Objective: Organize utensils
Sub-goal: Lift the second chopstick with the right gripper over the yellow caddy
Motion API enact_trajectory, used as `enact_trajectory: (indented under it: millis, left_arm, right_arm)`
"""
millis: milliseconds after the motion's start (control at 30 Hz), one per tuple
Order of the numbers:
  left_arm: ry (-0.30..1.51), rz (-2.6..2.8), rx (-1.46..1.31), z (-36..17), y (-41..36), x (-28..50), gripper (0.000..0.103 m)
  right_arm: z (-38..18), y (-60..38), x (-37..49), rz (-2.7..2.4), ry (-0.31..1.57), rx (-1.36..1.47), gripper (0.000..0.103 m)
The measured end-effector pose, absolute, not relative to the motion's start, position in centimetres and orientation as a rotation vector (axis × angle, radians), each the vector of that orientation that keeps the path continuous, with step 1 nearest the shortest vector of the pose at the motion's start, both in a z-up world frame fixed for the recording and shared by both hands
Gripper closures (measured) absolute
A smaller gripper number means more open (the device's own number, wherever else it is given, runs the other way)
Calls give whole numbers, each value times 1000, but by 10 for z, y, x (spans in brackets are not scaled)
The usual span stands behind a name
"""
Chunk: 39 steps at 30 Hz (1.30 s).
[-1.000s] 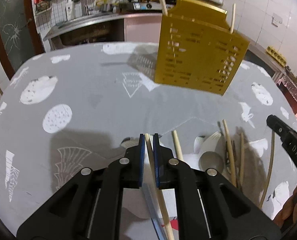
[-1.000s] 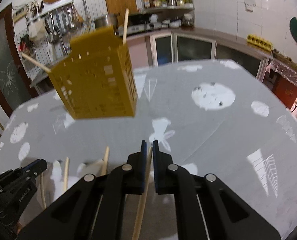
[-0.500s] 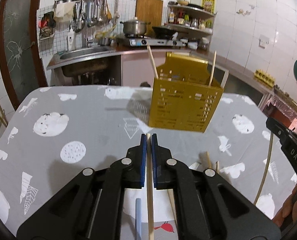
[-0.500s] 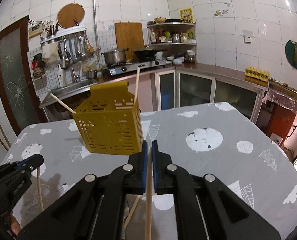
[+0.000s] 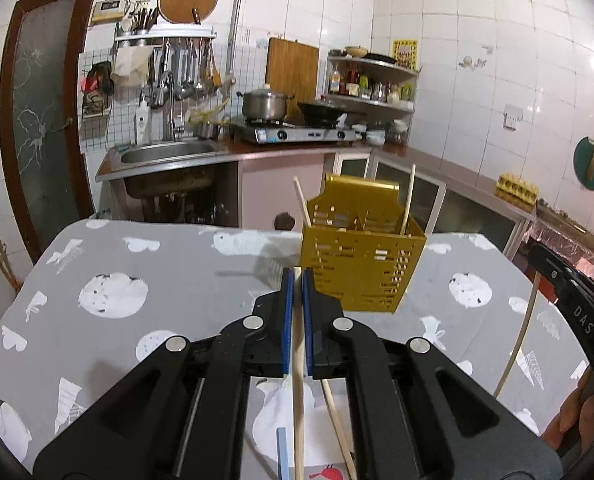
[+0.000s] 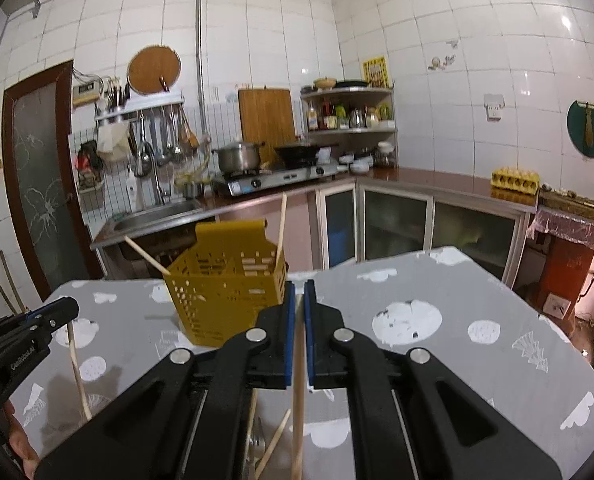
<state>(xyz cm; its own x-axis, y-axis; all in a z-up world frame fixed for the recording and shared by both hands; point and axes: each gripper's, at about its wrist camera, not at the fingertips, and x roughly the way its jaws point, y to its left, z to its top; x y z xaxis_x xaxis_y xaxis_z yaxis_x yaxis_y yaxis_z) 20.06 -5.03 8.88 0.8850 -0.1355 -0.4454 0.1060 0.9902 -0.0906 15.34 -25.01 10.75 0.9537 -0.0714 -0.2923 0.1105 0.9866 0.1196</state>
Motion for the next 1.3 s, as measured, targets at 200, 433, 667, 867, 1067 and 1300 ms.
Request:
enact_trajectory:
  millis: [200,433,667,867,1067,1300]
  left_arm:
    - [435,-126,-68,94,-48,203,100]
    - [385,-136,-78,111,-47,209,100]
    - [337,-151,-79,132,-51,219,100]
    - [304,-173,-94,162,-53,239,100]
    - [249,-197,-116,205,-58,261,100]
    - [183,-186,-109,239,-69,291,100]
  right_arm:
    - [116,-248,155,-87,262,124,98]
    - [125,-249,164,-73,246,126,98]
    - [144,-253,180,-67,225,132,98]
    - [174,-252,195,-47,192,119,98]
    - [214,-248,211,-34,140,114,98]
    - [254,-240,240,-39,72,102,98]
